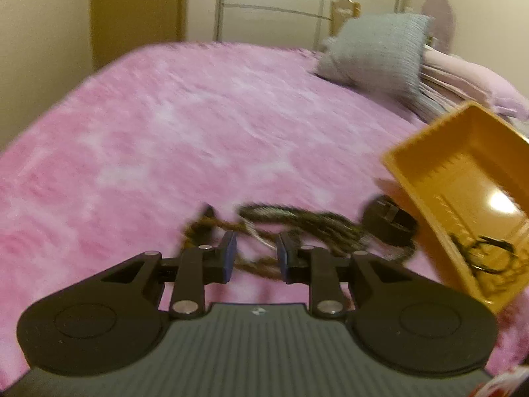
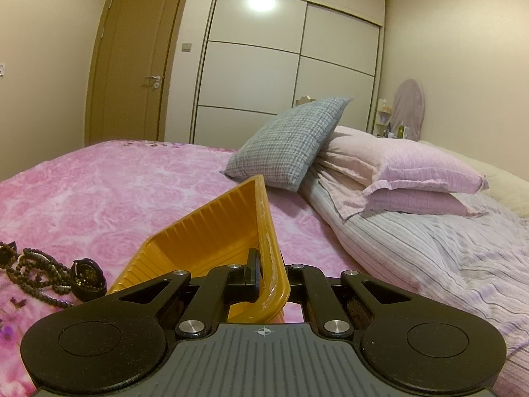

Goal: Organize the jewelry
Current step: 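Grasp the black cylinder pendant with the left tool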

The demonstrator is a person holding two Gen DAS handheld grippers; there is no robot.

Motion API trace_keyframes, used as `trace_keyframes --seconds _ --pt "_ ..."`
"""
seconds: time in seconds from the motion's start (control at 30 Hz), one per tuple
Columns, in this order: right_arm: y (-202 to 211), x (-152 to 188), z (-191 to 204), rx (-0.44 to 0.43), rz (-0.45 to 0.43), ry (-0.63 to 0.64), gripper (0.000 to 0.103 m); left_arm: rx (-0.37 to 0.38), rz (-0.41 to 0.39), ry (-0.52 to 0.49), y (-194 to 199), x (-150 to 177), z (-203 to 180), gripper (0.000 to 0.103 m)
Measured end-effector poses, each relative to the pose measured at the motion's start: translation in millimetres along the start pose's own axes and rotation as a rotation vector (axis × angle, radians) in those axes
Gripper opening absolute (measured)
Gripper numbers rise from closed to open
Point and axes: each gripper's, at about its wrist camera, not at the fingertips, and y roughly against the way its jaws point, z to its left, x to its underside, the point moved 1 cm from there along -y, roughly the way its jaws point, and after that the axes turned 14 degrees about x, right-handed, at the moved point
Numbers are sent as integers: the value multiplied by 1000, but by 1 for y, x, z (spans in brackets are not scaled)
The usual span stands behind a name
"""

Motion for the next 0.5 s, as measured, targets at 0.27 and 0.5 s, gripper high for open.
trace_keyframes --seconds 0.27,0.5 --pt "0 0 0 -1 0 3 6 -113 -10 7 8 -4 39 29" --pt "-2 0 -1 1 -1 6 6 -55 50 -25 10 10 50 29"
